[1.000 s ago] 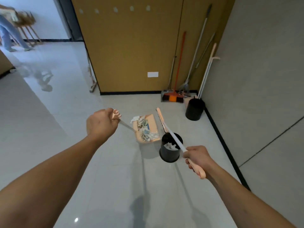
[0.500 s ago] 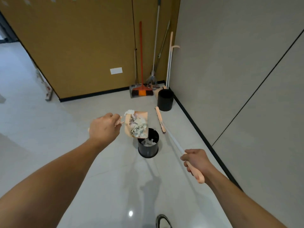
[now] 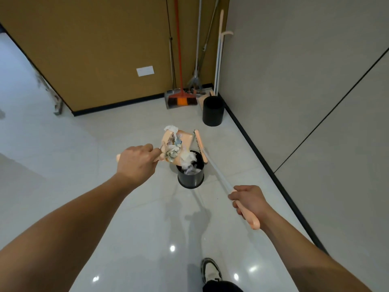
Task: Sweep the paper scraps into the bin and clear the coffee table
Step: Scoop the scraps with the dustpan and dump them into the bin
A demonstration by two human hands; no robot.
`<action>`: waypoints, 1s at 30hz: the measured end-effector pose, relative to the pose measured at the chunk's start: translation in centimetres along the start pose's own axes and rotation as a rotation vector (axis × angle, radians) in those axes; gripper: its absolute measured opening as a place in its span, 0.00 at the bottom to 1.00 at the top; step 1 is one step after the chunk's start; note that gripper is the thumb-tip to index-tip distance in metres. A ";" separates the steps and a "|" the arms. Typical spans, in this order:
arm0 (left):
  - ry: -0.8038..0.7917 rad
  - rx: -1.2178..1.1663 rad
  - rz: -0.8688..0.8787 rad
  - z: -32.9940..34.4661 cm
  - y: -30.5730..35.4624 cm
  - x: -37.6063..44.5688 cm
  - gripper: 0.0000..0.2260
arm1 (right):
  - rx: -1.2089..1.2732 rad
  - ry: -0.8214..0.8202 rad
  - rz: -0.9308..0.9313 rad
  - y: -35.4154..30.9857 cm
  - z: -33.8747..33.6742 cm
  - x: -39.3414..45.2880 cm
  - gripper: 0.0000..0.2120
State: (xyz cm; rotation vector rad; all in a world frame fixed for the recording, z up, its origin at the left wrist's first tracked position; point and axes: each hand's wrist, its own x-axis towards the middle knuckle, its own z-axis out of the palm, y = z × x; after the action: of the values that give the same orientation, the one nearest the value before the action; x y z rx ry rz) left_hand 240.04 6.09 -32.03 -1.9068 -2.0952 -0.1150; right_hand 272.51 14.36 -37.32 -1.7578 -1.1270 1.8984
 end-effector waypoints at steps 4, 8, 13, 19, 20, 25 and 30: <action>0.015 0.002 0.041 -0.5 -0.2 0.0 0.02 | 0.007 0.009 -0.013 -0.1 0.1 -0.2 0.22; -0.002 0.024 0.083 -0.9 -0.2 -0.2 0.02 | 0.031 0.016 -0.028 -0.2 0.3 -1.0 0.21; -0.025 0.042 0.124 -1.4 0.8 -0.2 0.04 | 0.051 0.026 -0.043 -0.2 0.2 -2.0 0.21; -0.074 0.073 0.140 -1.5 0.8 -0.5 0.05 | 0.048 0.044 -0.055 -0.2 -0.3 -2.6 0.20; -0.078 0.079 0.144 -1.6 0.8 -0.5 0.05 | 0.046 0.046 -0.057 -0.1 -0.4 -2.6 0.20; -0.073 0.111 0.202 -1.9 1.1 -0.6 0.07 | 0.051 0.057 -0.055 0.1 -0.4 -2.8 0.20; -0.059 0.140 0.281 -1.7 1.4 -0.7 0.08 | 0.059 0.057 -0.054 0.2 -0.6 -2.8 0.21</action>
State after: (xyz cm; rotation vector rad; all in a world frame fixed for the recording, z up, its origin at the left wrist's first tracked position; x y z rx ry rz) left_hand 241.73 5.14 -30.84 -2.1155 -1.7939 0.1476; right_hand 273.64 12.46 -35.45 -1.7212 -1.0757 1.8196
